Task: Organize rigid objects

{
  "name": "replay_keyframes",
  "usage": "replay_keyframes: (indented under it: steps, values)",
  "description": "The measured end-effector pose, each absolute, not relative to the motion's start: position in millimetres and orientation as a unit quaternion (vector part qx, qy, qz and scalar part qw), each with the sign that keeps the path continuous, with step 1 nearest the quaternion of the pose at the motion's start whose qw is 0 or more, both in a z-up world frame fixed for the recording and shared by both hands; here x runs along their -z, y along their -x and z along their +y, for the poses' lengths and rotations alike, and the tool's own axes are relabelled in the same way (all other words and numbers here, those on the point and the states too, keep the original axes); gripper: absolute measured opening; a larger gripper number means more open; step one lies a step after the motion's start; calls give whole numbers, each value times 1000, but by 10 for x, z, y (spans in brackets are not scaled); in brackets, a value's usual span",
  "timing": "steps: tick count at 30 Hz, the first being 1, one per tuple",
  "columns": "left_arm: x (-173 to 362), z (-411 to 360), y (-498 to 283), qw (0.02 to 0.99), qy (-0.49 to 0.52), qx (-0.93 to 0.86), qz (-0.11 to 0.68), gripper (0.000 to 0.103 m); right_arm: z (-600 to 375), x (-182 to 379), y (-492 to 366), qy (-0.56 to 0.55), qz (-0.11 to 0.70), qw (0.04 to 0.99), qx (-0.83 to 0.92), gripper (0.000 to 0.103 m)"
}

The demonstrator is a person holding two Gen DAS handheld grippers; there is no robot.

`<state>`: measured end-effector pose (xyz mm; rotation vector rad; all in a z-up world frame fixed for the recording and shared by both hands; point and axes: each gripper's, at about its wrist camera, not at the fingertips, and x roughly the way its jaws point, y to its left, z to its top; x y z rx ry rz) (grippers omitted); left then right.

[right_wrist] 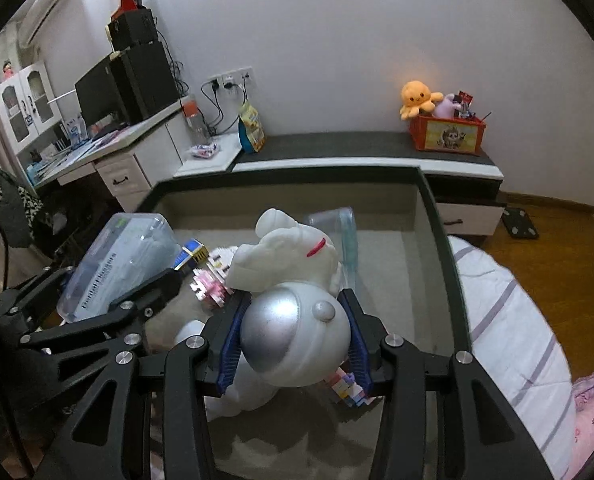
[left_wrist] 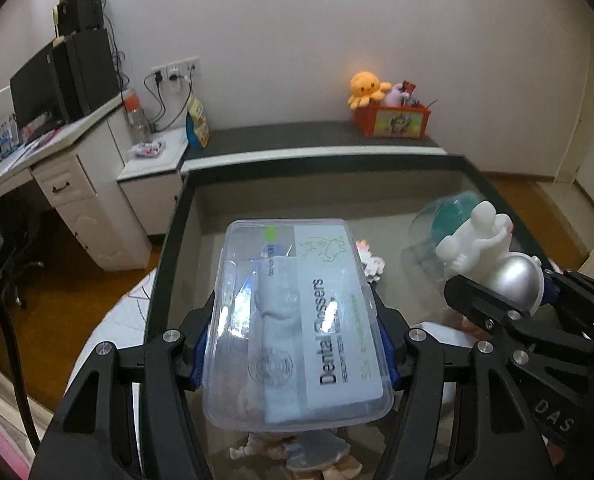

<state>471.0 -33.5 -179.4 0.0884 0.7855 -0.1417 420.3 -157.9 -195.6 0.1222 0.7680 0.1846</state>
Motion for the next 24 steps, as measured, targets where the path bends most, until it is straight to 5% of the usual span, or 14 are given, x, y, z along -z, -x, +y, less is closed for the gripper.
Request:
replay_keyframes:
  steps: [4, 8, 16, 24]
  values:
    - [1726, -286, -4689, 924, -41, 58, 376, 72, -1567, 1976, -4235, -56, 381, 918, -92, 55]
    - [1551, -174, -4497, 932, -25, 66, 356, 82, -1623, 1822, -4124, -56, 362, 926, -86, 83]
    - [1039, -93, -3598, 958, -26, 66, 278, 87, -1591, 1292, -3342, -41, 285, 954, -87, 86]
    - [583, 10, -2358, 982, -18, 42, 181, 98, -1542, 882, -2235, -23, 198, 976, -86, 103]
